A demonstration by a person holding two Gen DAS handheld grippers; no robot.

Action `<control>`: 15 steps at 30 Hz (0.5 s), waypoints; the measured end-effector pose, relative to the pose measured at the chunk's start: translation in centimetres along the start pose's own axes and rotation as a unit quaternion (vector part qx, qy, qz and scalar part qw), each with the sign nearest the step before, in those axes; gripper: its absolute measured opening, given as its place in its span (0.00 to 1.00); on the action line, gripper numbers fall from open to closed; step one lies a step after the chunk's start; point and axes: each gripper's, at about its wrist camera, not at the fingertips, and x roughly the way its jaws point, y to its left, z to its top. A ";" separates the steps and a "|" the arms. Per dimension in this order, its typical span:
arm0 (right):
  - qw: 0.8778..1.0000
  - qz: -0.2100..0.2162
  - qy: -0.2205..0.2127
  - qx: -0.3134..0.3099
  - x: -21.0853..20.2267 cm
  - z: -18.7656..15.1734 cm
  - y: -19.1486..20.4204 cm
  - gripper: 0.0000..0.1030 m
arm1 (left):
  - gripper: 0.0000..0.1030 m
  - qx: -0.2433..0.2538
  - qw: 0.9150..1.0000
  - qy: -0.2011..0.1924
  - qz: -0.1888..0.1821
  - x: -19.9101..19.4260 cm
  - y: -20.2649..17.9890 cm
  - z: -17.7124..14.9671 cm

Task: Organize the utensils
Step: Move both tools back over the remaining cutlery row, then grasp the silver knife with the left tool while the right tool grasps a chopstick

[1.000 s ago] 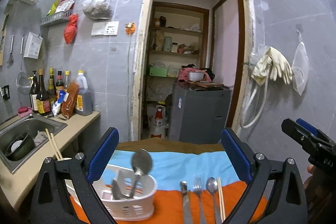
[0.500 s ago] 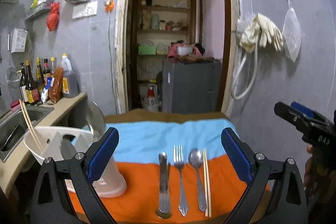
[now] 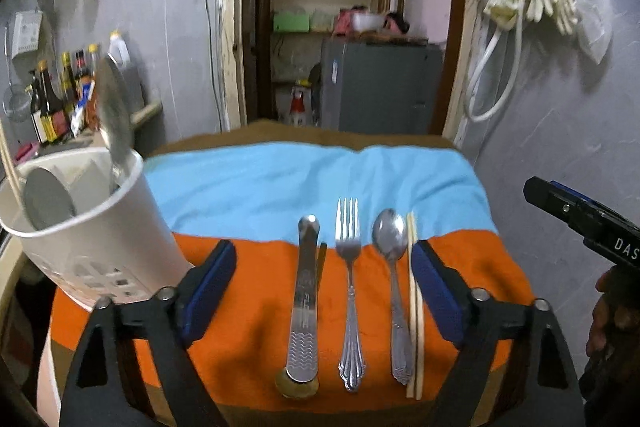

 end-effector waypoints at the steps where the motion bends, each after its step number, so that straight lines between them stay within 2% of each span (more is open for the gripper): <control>1: 1.000 0.003 0.007 0.006 0.5 0.0 -0.2 0.66 | 0.67 -0.003 1.000 0.010 0.002 0.6 0.1 -0.1; 5: 0.999 0.007 0.034 0.012 2.3 -0.2 -0.4 0.54 | 0.50 -0.020 0.998 0.051 0.012 3.4 0.7 -0.3; 11: 0.997 0.026 0.072 0.013 4.7 -0.7 -0.1 0.43 | 0.34 -0.049 0.994 0.100 0.020 6.4 1.9 -0.5; 13: 0.996 0.033 0.086 0.014 5.4 -1.0 0.1 0.34 | 0.30 -0.058 0.992 0.113 0.016 7.1 2.2 -0.6; 15: 0.994 0.042 0.102 0.013 6.1 -1.2 0.4 0.31 | 0.27 -0.065 0.990 0.122 0.011 7.5 2.6 -0.7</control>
